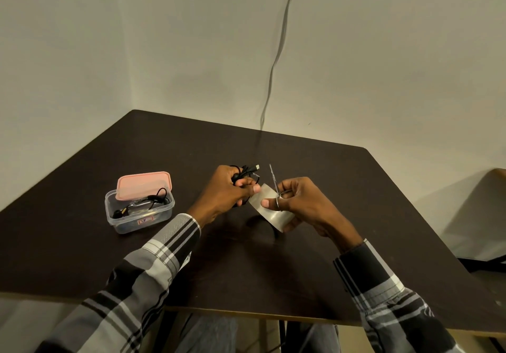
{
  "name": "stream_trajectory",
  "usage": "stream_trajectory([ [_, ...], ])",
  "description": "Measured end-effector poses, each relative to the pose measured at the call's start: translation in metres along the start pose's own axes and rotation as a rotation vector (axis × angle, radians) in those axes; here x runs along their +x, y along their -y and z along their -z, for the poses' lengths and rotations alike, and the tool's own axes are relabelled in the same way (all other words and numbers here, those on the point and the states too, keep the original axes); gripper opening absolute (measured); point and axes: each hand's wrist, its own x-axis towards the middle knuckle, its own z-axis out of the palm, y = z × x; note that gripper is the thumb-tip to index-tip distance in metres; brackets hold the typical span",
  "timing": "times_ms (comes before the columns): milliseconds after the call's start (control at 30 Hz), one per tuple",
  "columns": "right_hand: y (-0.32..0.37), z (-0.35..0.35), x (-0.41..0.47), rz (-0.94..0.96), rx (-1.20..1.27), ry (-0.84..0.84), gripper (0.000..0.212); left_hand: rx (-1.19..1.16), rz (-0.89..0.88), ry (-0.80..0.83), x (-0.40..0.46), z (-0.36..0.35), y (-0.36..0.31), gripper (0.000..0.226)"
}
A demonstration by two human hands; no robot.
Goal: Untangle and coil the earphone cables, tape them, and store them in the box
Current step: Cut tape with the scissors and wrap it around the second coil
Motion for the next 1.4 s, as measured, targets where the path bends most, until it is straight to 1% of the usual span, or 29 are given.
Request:
stream_trajectory([
  [100, 0.0, -0.001, -0.001, -0.002, 0.015, 0.001, 0.024, -0.026, 0.008, 0.048, 0.001, 0.002, -0.002, 0.016],
  [167, 0.001, -0.001, -0.002, 0.0, 0.025, 0.002, 0.025, -0.04, 0.009, 0.04, 0.003, 0.004, -0.001, 0.019],
  [267, 0.002, 0.0, -0.001, -0.001, 0.043, -0.01, 0.028, -0.051, 0.0, 0.034, 0.003, 0.008, 0.001, 0.017],
  [400, 0.003, 0.0, 0.0, 0.004, 0.044, -0.002, 0.026, -0.084, 0.015, 0.076, 0.001, 0.012, 0.003, 0.028],
  [467, 0.003, -0.001, 0.0, 0.014, 0.03, 0.011, 0.024, -0.065, 0.021, 0.076, 0.0, 0.011, 0.003, 0.029],
  [533, 0.003, -0.001, 0.001, 0.022, 0.016, 0.023, 0.024, -0.05, 0.023, 0.061, 0.0, 0.009, 0.0, 0.025],
  [633, 0.0, 0.001, 0.002, 0.057, -0.016, 0.049, 0.022, -0.007, 0.019, 0.056, 0.001, 0.008, -0.004, 0.011],
  [667, -0.002, 0.002, 0.002, 0.076, -0.045, 0.064, 0.021, 0.012, 0.015, 0.055, 0.001, 0.009, -0.005, 0.013],
  [733, -0.008, 0.005, -0.001, 0.11, -0.09, 0.095, 0.015, 0.027, 0.021, 0.04, 0.001, 0.012, -0.007, 0.029],
  [800, -0.013, 0.004, -0.004, 0.144, -0.089, 0.112, 0.009, 0.04, 0.038, 0.031, 0.001, 0.015, -0.007, 0.031],
  [867, -0.019, 0.002, -0.005, 0.174, -0.071, 0.078, 0.006, 0.063, 0.063, 0.05, 0.003, 0.018, -0.008, 0.033],
  [967, -0.02, -0.002, -0.006, 0.221, -0.033, -0.006, 0.015, 0.087, 0.098, 0.104, 0.009, 0.021, -0.01, 0.042],
  [1033, -0.019, -0.002, -0.008, 0.224, -0.027, -0.036, 0.013, 0.121, 0.114, 0.152, 0.012, 0.022, -0.013, 0.039],
  [1100, -0.019, -0.003, -0.01, 0.219, -0.04, -0.059, 0.017, 0.148, 0.129, 0.188, 0.015, 0.021, -0.017, 0.036],
  [1167, -0.021, -0.003, -0.012, 0.207, -0.075, -0.094, 0.016, 0.175, 0.13, 0.202, 0.017, 0.022, -0.022, 0.039],
  [1267, -0.021, 0.004, -0.012, 0.159, -0.124, -0.211, 0.02, 0.157, 0.108, 0.211, 0.019, 0.03, -0.04, 0.044],
  [1333, -0.019, 0.007, -0.011, 0.122, -0.109, -0.204, 0.027, 0.184, 0.088, 0.228, 0.019, 0.034, -0.052, 0.046],
  [1400, -0.017, 0.006, -0.011, 0.101, -0.116, -0.184, 0.038, 0.203, 0.078, 0.238, 0.02, 0.037, -0.06, 0.047],
])
